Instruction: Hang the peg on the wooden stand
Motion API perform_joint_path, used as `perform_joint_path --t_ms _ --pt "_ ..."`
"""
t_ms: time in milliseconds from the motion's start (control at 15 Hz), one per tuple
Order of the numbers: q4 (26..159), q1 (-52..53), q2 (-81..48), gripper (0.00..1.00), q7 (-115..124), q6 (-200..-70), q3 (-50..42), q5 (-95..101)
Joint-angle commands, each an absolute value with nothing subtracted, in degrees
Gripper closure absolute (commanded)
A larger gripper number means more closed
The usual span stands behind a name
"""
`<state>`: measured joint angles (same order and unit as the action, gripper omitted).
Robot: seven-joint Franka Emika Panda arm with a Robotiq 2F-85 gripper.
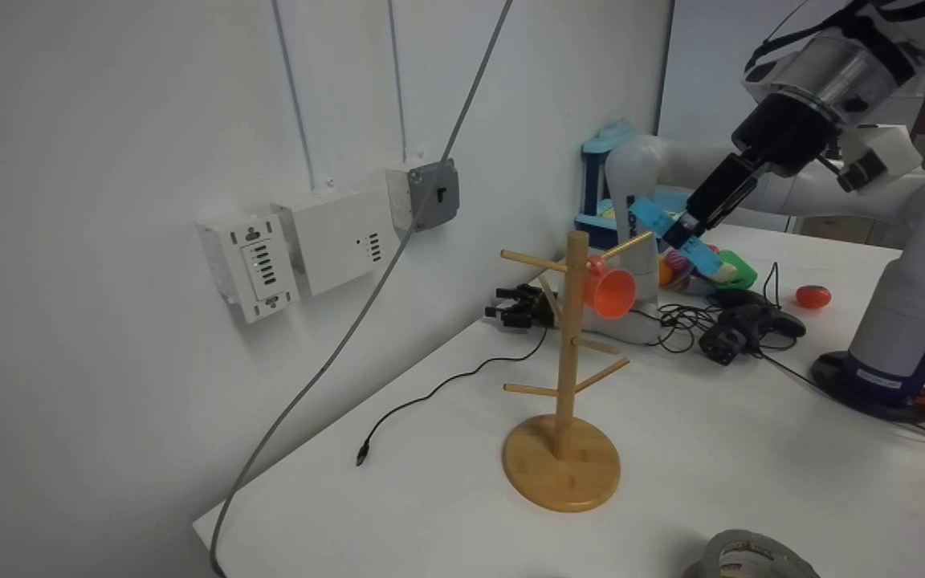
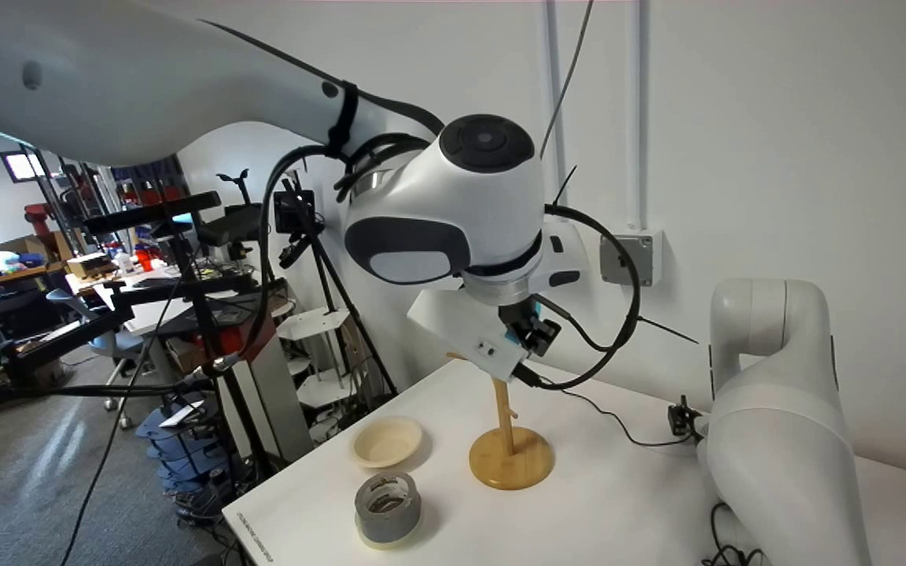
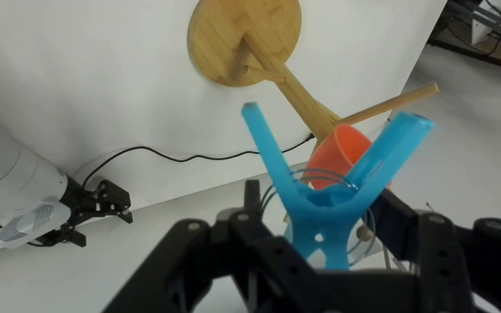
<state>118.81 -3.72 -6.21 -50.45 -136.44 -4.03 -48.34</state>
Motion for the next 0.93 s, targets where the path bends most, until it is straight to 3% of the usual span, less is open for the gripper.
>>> perform_joint_path --t_ms 0,867 --pt "119.6 -4.5 -3.8 0.64 -51.3 -133.5 -3.2 -47.4" --pt "119.4 -4.1 -5.3 0.64 -51.1 -130.7 -2.7 -47.4"
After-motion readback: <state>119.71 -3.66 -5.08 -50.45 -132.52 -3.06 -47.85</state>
